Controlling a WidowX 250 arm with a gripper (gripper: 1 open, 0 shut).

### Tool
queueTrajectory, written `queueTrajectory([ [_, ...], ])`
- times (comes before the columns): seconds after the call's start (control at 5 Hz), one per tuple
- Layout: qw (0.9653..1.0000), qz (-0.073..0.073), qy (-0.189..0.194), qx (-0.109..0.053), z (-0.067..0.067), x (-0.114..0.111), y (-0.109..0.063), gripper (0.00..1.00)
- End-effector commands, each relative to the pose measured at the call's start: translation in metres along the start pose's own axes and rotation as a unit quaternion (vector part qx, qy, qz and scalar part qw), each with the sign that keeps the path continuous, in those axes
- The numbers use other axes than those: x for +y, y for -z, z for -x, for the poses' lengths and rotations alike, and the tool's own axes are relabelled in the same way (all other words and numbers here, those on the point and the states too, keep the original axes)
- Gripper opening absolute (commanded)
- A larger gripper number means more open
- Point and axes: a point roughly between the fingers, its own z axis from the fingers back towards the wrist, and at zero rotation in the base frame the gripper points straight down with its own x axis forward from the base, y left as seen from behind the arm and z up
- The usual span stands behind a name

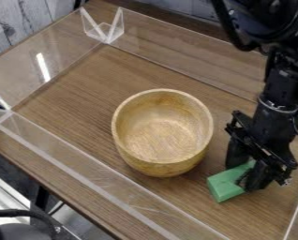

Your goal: Put the green block in the brown bowl

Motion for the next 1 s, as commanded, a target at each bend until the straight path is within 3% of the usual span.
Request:
queueTrajectory([
  [0.0,0.9990,-0.008,0.004,-0.043,-0.0041,0.0008,-0.0260,0.00],
  [0.8,0.9987,-0.009,0.006,-0.050,0.0003,0.0018,-0.0328,0.00],
])
